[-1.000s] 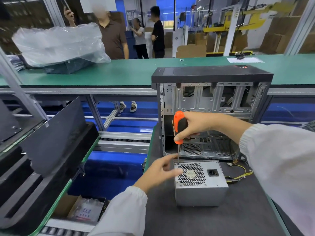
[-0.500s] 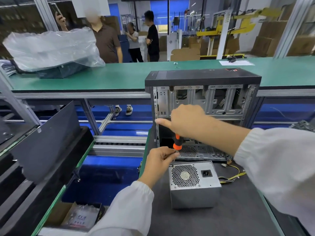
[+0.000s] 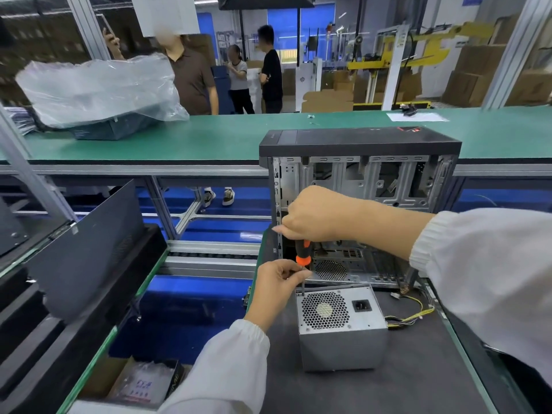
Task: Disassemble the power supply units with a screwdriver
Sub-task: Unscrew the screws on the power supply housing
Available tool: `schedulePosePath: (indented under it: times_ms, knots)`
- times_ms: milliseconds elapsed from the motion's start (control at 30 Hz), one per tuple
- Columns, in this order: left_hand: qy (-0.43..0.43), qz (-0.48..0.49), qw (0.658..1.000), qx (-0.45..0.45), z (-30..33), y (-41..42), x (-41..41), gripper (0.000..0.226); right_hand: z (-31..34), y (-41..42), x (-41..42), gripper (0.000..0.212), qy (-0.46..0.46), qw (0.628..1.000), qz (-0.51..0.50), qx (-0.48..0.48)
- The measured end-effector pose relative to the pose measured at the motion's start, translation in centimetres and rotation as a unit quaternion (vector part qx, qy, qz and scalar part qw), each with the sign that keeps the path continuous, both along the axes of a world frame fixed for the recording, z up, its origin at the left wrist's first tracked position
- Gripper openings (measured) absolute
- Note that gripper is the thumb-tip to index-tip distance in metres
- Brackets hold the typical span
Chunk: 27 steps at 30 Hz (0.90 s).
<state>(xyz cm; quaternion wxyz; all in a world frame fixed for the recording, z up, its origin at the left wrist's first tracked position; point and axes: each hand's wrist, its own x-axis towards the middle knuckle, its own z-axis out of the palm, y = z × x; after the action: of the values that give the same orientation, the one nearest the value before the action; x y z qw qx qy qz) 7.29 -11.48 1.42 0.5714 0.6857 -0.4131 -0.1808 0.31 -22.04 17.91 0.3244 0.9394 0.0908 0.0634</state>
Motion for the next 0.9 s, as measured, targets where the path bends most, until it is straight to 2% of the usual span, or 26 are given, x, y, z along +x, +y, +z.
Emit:
schedulePosePath:
  times_ms: [167, 267, 333, 400, 433, 533, 700, 833, 900]
  knots:
    - [0.027, -0.009, 1.0, -0.004, -0.1, 0.1, 0.1, 0.025, 0.1, -0.7, -0.7, 0.042, 0.021, 0.991, 0.132, 0.026]
    - [0.038, -0.014, 0.999, 0.002, 0.0, 0.2, 0.3, 0.027, 0.7, -0.3, -0.7, 0.039, 0.056, 0.991, 0.044, 0.114]
    - [0.034, -0.018, 0.999, 0.006, 0.2, 0.1, 0.3, 0.026, 1.7, -0.3, -0.7, 0.051, 0.043, 0.982, -0.051, 0.178]
    - [0.025, -0.016, 1.0, 0.008, 0.4, 0.0, 0.1, 0.028, 2.3, 0.0, -0.9, 0.07, 0.011, 0.978, -0.128, 0.165]
    - [0.022, -0.015, 1.0, 0.007, 0.5, 0.0, 0.1, 0.029, 2.3, 0.2, -0.8, 0.071, 0.002, 0.978, -0.15, 0.142]
    - [0.017, -0.025, 1.0, 0.006, 0.5, 0.1, 0.1, 0.029, 2.1, 0.9, -0.6, 0.062, 0.021, 0.979, -0.168, 0.117]
    - [0.021, -0.027, 0.999, 0.009, 0.7, -0.3, -0.3, 0.033, 3.4, 0.3, -0.5, 0.053, 0.159, 0.948, -0.214, 0.176]
    - [0.019, -0.031, 0.999, 0.002, 0.5, -0.5, -0.6, 0.038, 4.2, -0.5, -0.6, 0.019, 0.21, 0.928, -0.195, 0.237]
    - [0.021, -0.048, 0.999, 0.001, 0.7, -0.4, -0.3, 0.031, 4.4, -0.5, -0.7, 0.018, 0.218, 0.928, -0.172, 0.251]
